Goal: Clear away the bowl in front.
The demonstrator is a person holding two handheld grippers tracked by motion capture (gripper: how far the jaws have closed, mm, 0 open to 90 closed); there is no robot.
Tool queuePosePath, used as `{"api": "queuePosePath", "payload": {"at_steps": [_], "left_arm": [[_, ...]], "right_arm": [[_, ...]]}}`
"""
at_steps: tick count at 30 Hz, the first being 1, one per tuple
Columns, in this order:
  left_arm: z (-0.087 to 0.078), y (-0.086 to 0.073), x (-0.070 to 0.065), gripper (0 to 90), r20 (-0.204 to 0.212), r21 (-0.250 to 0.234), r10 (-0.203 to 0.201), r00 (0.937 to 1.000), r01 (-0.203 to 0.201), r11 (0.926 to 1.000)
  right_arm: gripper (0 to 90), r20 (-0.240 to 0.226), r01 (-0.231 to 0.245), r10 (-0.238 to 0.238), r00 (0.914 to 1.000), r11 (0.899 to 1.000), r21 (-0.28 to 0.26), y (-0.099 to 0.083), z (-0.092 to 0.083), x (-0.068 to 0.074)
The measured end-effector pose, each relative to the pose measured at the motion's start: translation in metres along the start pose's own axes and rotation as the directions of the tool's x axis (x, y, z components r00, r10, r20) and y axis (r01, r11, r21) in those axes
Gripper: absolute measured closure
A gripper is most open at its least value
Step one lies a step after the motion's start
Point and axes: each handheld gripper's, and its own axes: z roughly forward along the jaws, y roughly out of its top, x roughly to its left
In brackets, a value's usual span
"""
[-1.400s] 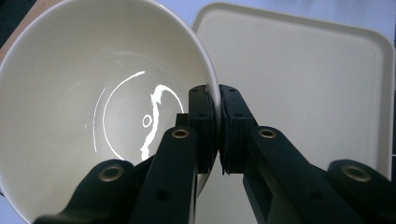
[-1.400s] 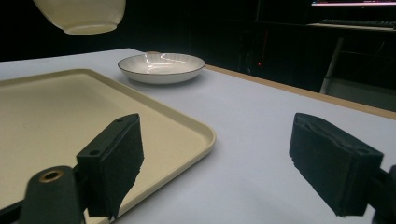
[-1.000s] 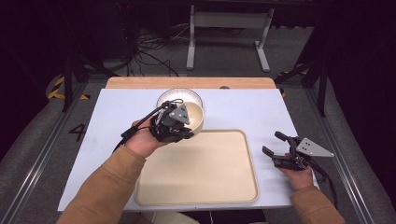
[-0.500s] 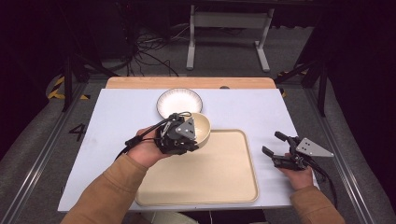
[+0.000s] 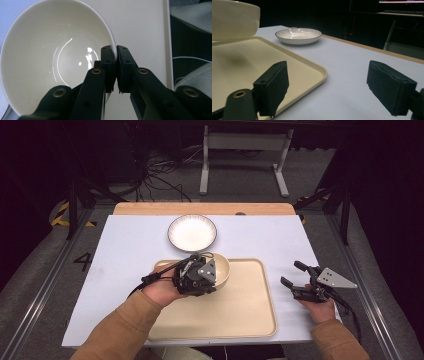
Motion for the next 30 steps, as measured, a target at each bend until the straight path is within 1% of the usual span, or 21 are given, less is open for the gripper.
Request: {"api": "queuePosePath", "payload": {"at_steps": [7,15,17,19,20,21,25,26,28,30], "left_arm": [[0.012,-0.002,0.0,85.3,0.032,0.014,0.004,0.9995,-0.005,0.9999],[0.025,-0.006,0.001,85.3,0.069,0.061,0.003,0.9976,-0.007,0.9981],[0.028,-0.007,0.002,85.3,0.07,0.077,0.002,0.9976,-0.007,0.997],[0.029,-0.008,0.002,85.2,0.074,0.081,0.002,0.9973,-0.008,0.9967],[0.03,-0.008,0.002,85.2,0.076,0.078,-0.01,0.997,0.004,0.997],[0.031,-0.008,0.002,85.2,0.08,0.08,-0.004,0.9968,-0.003,0.9968],[0.034,-0.007,0.001,85.2,0.087,0.089,0.0,0.9962,-0.007,0.996],[0.035,-0.007,0.001,85.2,0.09,0.098,-0.001,0.996,-0.008,0.9952],[0.038,-0.007,0.002,85.2,0.094,0.103,0.01,0.9955,-0.019,0.9945],[0.039,-0.007,0.001,85.2,0.093,0.105,0.006,0.9956,-0.016,0.9943]], "right_arm": [[17.7,0.0,0.0,0.0,1.0,1.0,0.0,0.0,0.0,0.0],[17.7,-0.001,-0.001,0.001,1.0,1.0,-0.002,0.0,0.0,0.0],[17.7,0.0,0.0,0.0,1.0,1.0,-0.001,0.0,0.0,0.0],[17.7,-0.002,-0.001,0.001,1.0,1.0,-0.002,0.0,0.0,0.0],[17.7,-0.002,-0.002,0.002,1.0,1.0,-0.003,0.0,0.0,0.0],[17.7,-0.002,-0.002,0.002,1.0,1.0,-0.003,0.0,0.0,0.0],[17.7,-0.002,-0.002,0.002,1.0,1.0,-0.002,0.0,0.0,0.0],[17.7,-0.001,-0.002,0.002,1.0,1.0,-0.002,0.0,0.0,0.0],[17.7,-0.002,-0.002,0.002,1.0,1.0,-0.003,0.0,0.0,0.0],[17.7,-0.002,-0.002,0.002,1.0,1.0,-0.002,0.0,0.0,0.0]]}}
